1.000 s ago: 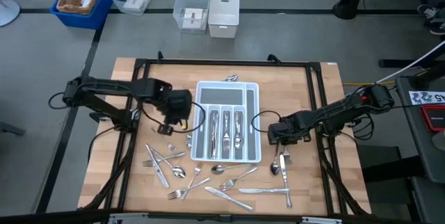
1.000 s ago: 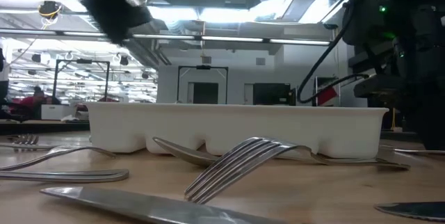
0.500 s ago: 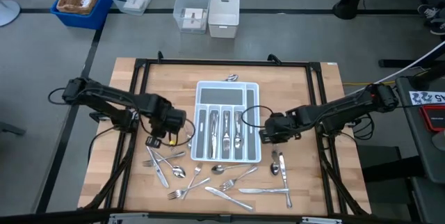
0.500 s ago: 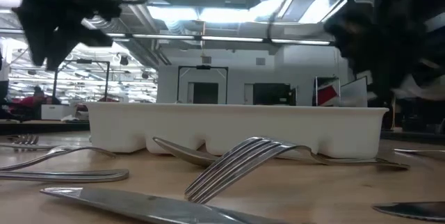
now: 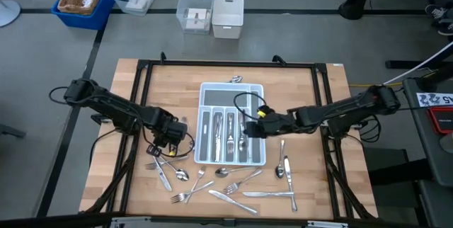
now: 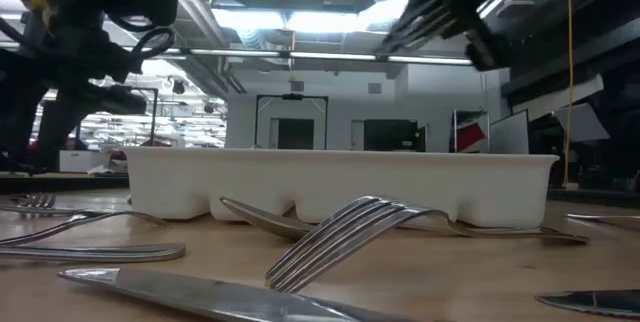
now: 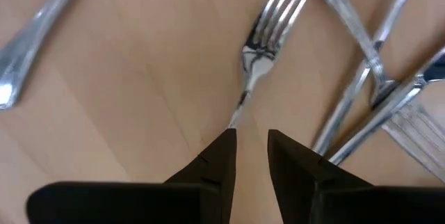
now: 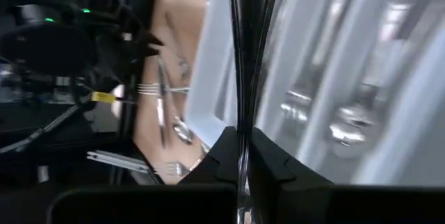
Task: Sort silverware
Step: Put the silver fork into the white cutlery tray
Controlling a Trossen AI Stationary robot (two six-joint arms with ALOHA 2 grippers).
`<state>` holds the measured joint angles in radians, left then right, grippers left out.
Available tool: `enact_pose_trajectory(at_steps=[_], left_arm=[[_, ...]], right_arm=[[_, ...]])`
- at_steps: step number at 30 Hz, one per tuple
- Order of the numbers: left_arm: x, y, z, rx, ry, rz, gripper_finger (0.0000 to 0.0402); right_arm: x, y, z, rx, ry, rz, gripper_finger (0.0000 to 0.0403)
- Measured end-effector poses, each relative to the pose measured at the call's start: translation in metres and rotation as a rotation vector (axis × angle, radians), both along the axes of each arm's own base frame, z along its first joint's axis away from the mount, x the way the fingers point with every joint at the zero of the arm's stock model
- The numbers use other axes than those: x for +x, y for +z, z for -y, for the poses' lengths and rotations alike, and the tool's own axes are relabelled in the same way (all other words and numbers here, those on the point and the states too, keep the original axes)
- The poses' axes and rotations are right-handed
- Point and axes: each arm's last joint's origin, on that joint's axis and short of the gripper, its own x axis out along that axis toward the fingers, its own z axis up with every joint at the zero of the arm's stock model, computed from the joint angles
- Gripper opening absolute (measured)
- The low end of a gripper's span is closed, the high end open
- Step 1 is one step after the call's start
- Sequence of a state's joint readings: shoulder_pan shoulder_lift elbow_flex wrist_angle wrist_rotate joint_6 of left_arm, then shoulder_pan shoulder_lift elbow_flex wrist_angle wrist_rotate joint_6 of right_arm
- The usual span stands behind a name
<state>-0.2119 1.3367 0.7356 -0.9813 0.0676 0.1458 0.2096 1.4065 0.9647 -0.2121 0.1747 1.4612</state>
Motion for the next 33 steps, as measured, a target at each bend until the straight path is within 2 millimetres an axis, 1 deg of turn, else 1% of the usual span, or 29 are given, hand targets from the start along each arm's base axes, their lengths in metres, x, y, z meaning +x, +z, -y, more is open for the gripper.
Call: enact_pose_trajectory(at_steps=[2,8,13,19,21,27,33], left_arm=[[0.001,0.000,-0.001,0.016,0.007,0.007,0.0072],[0.002,-0.004,-0.001,0.038,0.012,-0.012,0.0072],[0.005,-0.010,0.000,0.046,0.011,-0.045,0.0072],[0.008,-0.018,0.001,0.038,0.008,-0.098,0.0072],[0.010,-0.018,0.001,0.031,-0.003,-0.093,0.0072],[0.014,-0.015,0.002,0.010,-0.121,-0.053,0.0072],[0.012,-0.019,0.002,0.010,-0.137,-0.062,0.0073]], right_arm=[[0.010,-0.005,-0.002,0.007,0.000,0.041,0.0012],[0.036,-0.029,-0.007,0.015,0.001,0.090,0.0012],[0.049,-0.043,-0.010,0.022,0.001,0.121,0.0013],[0.051,-0.046,-0.011,0.021,0.011,0.130,0.0013],[0.052,-0.046,-0.011,0.012,0.021,0.136,0.0014],[0.053,-0.042,-0.011,0.006,0.027,0.152,0.0014],[0.054,-0.042,-0.011,-0.007,0.036,0.152,0.0014]])
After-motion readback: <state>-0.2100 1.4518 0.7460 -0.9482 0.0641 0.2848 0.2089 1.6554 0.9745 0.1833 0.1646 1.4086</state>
